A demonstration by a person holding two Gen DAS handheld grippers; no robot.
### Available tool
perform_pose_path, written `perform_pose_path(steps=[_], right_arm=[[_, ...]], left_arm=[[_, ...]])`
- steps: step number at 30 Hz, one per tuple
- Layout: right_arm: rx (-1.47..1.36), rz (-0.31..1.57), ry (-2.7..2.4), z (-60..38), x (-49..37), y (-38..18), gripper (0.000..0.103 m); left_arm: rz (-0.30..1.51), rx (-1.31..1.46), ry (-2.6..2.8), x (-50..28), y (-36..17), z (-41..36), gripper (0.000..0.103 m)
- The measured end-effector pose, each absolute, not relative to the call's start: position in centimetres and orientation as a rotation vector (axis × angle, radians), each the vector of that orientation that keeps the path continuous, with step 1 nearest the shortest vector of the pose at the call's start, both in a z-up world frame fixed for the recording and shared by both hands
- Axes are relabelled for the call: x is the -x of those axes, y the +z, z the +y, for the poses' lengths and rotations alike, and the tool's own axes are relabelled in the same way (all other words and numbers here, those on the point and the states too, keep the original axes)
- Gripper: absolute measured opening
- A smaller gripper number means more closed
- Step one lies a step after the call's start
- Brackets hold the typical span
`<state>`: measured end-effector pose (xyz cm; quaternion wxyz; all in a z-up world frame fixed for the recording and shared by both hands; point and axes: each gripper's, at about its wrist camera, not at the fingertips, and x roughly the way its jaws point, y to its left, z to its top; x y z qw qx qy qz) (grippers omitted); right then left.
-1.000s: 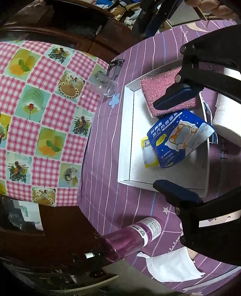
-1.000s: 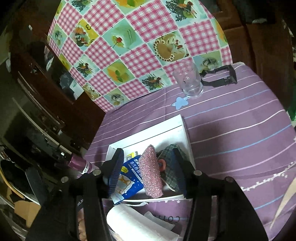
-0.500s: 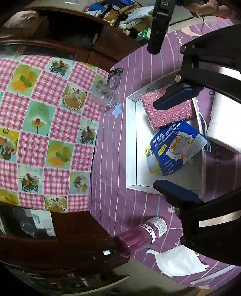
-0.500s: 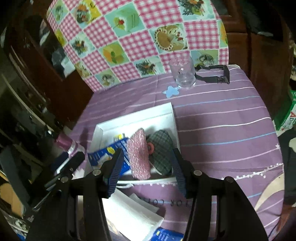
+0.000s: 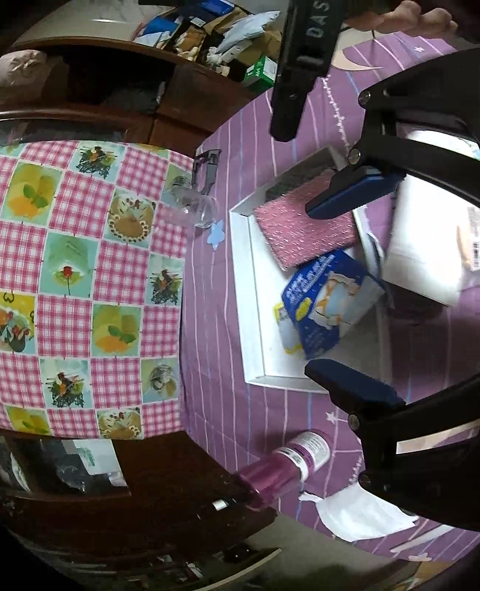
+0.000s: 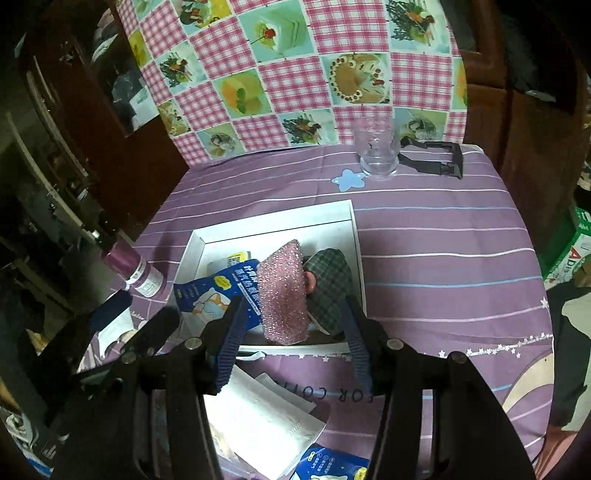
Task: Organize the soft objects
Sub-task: 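Withdraw both tools from the box toward the remaining items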
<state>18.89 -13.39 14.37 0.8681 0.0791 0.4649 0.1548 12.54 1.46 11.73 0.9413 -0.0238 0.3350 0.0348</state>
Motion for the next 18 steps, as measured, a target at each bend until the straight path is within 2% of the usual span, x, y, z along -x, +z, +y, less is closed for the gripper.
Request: perform_pose_path(steps=[6, 10, 15, 18], right_arm=[[-0.097, 0.911, 0.365, -13.3, -15.8, 14.4, 0.054], [0.069, 0.869, 0.398, -13.4, -12.9, 13.0, 0.054], [0.013, 0.94, 0.456, -16.0, -10.2, 10.4, 0.054], [0.032, 0.886, 0.407, -17.0, -8.3, 9.8, 0.054]], left_arm=[[0.679, 0.094, 0.046, -9.7, 11.2, 1.9, 0.079], [0.677, 0.101, 0.01, -7.5, 10.6, 1.7, 0.079], [0.654, 0.079, 0.01, -4.8, 9.8, 1.3, 0.079], [0.642, 0.076, -0.007, -3.6, 8.8, 1.1, 0.079]])
